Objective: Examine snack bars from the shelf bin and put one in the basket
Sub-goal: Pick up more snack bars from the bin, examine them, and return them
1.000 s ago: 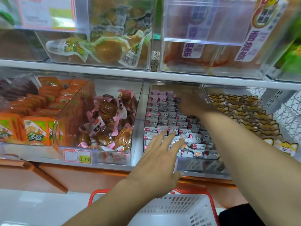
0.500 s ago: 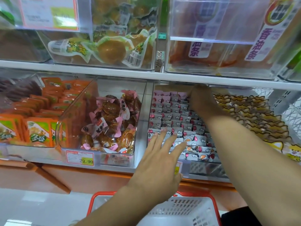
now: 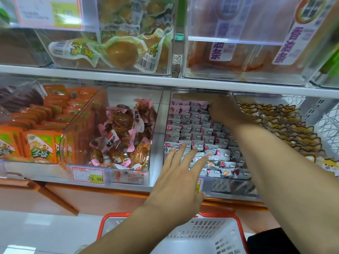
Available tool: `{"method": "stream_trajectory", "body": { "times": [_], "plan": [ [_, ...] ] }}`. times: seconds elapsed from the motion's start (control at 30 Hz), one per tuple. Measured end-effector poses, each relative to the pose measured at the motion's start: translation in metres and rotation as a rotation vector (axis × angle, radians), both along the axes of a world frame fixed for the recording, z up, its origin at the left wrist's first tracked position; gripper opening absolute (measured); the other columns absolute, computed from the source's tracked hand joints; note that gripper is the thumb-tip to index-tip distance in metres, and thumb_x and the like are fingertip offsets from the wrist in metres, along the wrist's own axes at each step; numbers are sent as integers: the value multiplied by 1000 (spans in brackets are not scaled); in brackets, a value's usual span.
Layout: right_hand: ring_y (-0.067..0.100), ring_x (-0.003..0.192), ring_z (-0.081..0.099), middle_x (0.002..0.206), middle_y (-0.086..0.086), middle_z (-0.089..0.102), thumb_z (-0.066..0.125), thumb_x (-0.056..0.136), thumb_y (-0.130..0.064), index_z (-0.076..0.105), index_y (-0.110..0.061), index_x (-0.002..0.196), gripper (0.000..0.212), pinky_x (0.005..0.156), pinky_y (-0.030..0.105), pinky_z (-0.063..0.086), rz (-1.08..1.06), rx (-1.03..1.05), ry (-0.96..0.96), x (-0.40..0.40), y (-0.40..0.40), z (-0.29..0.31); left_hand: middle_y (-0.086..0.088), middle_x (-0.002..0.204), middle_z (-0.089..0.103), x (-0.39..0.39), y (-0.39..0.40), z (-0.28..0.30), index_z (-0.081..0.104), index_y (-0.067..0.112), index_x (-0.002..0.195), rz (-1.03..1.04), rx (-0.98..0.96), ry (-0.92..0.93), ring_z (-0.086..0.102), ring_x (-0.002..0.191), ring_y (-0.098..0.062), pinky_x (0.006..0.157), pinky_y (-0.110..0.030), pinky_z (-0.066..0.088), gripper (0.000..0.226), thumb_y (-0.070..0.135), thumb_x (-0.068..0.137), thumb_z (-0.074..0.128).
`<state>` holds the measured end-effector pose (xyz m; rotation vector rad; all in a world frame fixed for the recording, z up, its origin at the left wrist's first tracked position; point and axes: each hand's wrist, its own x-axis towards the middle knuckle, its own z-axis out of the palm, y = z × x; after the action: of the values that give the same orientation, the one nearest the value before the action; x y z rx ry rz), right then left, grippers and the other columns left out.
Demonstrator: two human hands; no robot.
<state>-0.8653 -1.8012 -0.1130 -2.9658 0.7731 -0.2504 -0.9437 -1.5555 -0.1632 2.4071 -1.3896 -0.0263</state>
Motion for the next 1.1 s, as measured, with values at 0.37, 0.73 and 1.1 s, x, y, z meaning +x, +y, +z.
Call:
{"method": "stream_trajectory", "body": {
  "times": [0.37, 0.73, 1.1],
  "plan": [
    [33, 120, 54, 135, 23, 56, 47, 93, 4, 63, 4, 97, 16, 113, 47, 33, 33, 73, 89, -6, 12, 7, 5, 168, 1, 0, 0, 0, 6, 38, 157, -9, 9, 0, -19, 151, -15, 110, -31, -26, 82, 47, 94, 58],
    [33, 81, 60, 74, 7, 52, 40, 100, 1, 55, 3, 82, 23, 69, 38, 49, 35, 127, -219, -37, 19, 29, 6, 167, 8, 1, -3, 2, 18, 38, 155, 13, -49, 34, -14, 152, -13, 110, -29, -23, 80, 49, 89, 63],
    [10, 90, 62, 108, -1, 64, 48, 102, -8, 67, -24, 115, 28, 75, 30, 46, -4, 646, -663, -137, 91, 33, 13, 144, 50, 8, 11, 41, 38, 34, 146, 327, -733, 700, 55, 118, 7, 90, -9, 45, 59, 24, 96, 67]
  ]
}}
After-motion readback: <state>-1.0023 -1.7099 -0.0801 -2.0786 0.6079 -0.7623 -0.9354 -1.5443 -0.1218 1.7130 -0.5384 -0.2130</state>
